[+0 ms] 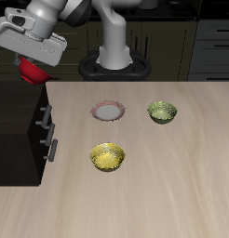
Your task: Place the red bowl on top of the wooden cabinet
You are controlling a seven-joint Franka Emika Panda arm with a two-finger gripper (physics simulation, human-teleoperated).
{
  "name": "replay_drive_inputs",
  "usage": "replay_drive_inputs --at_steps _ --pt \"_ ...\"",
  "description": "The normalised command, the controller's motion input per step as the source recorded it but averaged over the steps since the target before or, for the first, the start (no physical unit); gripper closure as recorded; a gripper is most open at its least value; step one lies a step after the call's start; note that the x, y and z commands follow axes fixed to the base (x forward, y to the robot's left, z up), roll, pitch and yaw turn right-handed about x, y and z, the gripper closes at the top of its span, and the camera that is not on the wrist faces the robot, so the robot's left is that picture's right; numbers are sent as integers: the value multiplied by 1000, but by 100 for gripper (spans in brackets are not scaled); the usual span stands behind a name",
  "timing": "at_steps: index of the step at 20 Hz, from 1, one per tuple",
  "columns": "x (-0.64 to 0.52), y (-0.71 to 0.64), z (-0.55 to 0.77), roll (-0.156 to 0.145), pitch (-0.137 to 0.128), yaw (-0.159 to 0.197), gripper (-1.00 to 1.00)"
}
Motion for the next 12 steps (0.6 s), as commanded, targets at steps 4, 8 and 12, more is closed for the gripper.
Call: replay_drive_inputs --at_steps 4,8,12 --pt "44 21 -147 12 18 8 100" --pt "38 25 -135 10 19 -8 100" --pt "56 1 -236 4 30 6 100"
